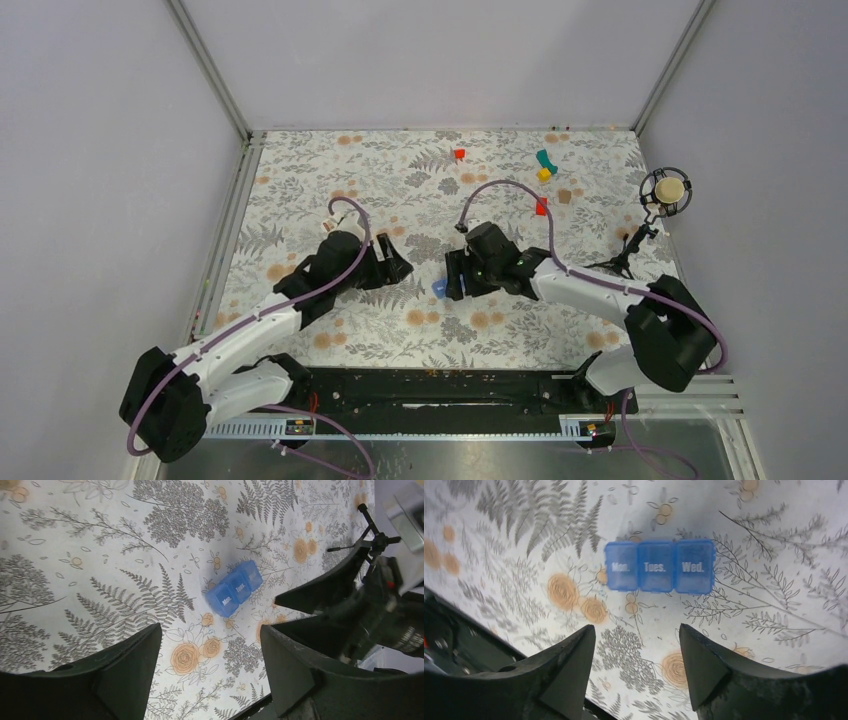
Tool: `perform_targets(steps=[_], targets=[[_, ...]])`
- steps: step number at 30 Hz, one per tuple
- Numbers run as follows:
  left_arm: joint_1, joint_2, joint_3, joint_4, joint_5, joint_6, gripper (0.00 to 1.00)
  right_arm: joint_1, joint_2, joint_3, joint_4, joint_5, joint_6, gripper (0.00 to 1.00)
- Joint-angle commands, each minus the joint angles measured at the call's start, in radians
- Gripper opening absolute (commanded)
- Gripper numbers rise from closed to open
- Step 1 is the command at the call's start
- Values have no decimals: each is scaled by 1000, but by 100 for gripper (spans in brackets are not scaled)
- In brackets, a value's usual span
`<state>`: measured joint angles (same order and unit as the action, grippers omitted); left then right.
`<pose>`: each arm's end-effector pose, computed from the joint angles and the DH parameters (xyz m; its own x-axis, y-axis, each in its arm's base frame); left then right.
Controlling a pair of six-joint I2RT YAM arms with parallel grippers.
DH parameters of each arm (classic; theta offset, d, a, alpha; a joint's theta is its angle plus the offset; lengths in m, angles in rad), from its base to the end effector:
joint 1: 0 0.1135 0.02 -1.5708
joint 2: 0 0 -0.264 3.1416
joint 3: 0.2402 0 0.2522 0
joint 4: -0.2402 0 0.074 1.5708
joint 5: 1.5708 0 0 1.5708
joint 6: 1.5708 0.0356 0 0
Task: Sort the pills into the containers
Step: Adjust the pill container at the center of the board.
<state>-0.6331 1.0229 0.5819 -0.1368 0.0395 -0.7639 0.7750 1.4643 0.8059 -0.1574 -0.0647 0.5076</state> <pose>0.1777 -0.1321 0.2287 -0.7454 -0.3103 -0.5900 0.1416 0.7911 -0.5950 0.2109 0.2098 0.1938 -0.8095 -0.1138 -0.5760 -0.3850 0.8436 0.3743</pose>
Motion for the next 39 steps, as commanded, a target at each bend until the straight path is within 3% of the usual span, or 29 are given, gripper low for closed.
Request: perform_targets(steps=[1, 6, 13, 16, 19, 26, 39], targets=[[-3, -65, 10, -21, -90, 15, 73, 4, -18, 109, -177, -124, -446, 72], [-2, -142, 11, -69, -171, 2, 75, 3, 198, 382, -462, -101, -777, 70], [0, -171, 29, -129, -194, 19, 76, 3, 370, 557, -555, -102, -1016, 67], [5, -187, 29, -138, -197, 23, 77, 3, 401, 557, -533, -117, -1039, 67], [14, -201, 29, -141, -194, 28, 78, 3, 413, 535, -475, -99, -1022, 77], [45, -213, 31, -159, -177, 43, 78, 4, 405, 503, -406, -111, -1044, 90], [91, -256, 20, -175, -154, 58, 79, 27, 445, 544, -506, -32, -1150, 92]])
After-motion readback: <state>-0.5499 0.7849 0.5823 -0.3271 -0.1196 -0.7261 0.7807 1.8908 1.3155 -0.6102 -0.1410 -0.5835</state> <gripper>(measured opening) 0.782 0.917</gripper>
